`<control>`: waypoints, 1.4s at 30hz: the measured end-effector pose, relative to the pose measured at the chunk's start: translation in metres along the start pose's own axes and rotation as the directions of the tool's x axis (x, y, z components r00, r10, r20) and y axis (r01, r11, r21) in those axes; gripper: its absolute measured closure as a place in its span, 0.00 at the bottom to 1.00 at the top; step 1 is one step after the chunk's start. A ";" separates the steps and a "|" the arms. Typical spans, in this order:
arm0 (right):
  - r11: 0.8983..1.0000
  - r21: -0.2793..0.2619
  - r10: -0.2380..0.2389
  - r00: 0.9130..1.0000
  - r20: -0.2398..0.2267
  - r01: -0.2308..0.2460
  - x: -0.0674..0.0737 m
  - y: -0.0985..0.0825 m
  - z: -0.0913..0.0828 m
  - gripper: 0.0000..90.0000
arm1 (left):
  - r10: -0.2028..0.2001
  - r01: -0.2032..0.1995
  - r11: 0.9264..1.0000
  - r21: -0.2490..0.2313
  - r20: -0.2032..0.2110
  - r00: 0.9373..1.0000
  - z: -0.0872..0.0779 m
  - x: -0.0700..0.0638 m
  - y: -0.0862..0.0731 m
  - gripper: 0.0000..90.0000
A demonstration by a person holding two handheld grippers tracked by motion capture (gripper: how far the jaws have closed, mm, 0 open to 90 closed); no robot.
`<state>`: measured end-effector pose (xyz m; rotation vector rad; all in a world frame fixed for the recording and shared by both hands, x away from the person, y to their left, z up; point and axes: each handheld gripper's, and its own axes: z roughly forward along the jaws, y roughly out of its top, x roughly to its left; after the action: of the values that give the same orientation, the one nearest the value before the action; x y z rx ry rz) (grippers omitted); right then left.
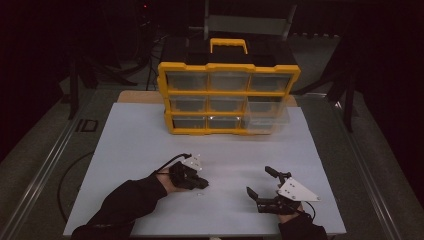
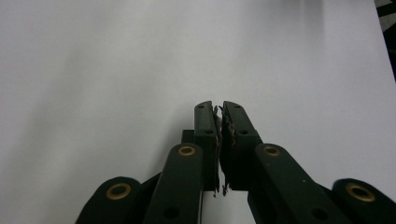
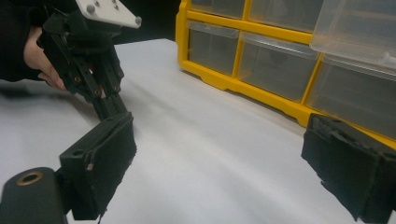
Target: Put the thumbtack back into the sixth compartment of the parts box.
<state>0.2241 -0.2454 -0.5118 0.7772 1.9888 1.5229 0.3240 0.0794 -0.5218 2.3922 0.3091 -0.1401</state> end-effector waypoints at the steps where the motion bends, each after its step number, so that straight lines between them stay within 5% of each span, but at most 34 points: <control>1: 1.000 0.000 0.000 1.000 0.001 0.000 0.000 0.000 0.000 0.11 | -0.004 0.004 1.000 -0.004 0.003 1.000 -0.002 0.000 0.001 0.96; 15: 1.000 0.003 0.005 1.000 0.001 -0.005 0.000 0.000 0.000 0.11 | -0.002 -0.002 0.996 -0.095 -0.041 0.999 -0.035 0.004 0.032 0.96; 42: 1.000 0.003 0.001 1.000 0.003 -0.001 0.001 0.001 -0.001 0.11 | 0.072 -0.078 0.987 -0.139 -0.045 0.996 -0.058 0.009 0.099 0.96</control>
<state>0.2232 -0.2455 -0.5111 0.7810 1.9893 1.5188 0.3592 0.0483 -0.4168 2.2648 0.2395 -0.0342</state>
